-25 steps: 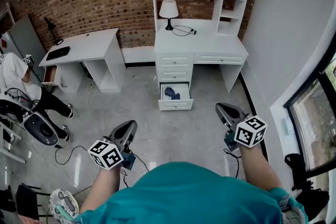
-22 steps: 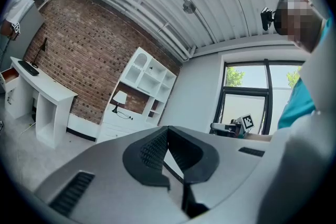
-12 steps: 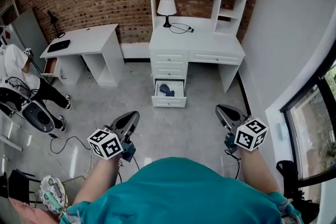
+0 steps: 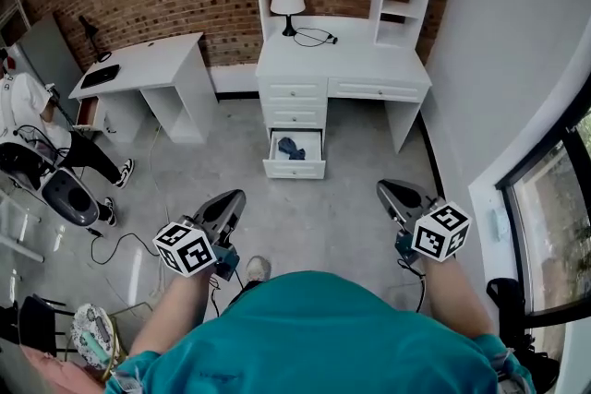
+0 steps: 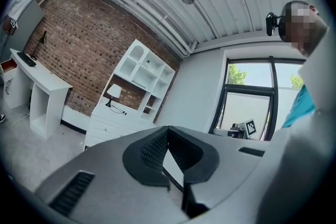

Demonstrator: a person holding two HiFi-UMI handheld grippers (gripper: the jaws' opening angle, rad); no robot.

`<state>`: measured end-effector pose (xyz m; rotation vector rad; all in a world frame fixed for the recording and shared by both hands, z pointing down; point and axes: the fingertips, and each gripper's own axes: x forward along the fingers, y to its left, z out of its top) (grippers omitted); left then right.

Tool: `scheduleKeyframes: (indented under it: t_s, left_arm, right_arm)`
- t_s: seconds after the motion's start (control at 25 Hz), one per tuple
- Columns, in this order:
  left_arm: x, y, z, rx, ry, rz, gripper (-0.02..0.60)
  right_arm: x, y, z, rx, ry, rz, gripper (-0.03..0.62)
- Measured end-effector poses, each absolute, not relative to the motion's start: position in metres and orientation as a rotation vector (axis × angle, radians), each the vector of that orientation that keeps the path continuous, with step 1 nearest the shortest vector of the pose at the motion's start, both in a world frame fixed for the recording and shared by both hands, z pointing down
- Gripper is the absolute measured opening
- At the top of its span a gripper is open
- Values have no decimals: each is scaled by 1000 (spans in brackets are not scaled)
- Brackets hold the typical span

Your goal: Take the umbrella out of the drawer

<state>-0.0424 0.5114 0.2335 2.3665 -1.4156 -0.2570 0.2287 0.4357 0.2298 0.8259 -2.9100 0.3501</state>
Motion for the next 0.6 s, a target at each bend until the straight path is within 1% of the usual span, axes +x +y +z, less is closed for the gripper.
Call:
scheduleKeyframes:
  t_s: [0.28,0.44,0.6]
  left_arm:
    - [-73,457,259,2354,-1363,-267,11]
    - [-110,394,272,2378,-1305,-286,11]
    - [-154,317,270,2421,-1238,-275,11]
  right_arm:
    - [194,388,245,853,-2873,359,21]
    - [159,333,248,915,-2848,342,21]
    - [108,270,240,970,-2842,331,21]
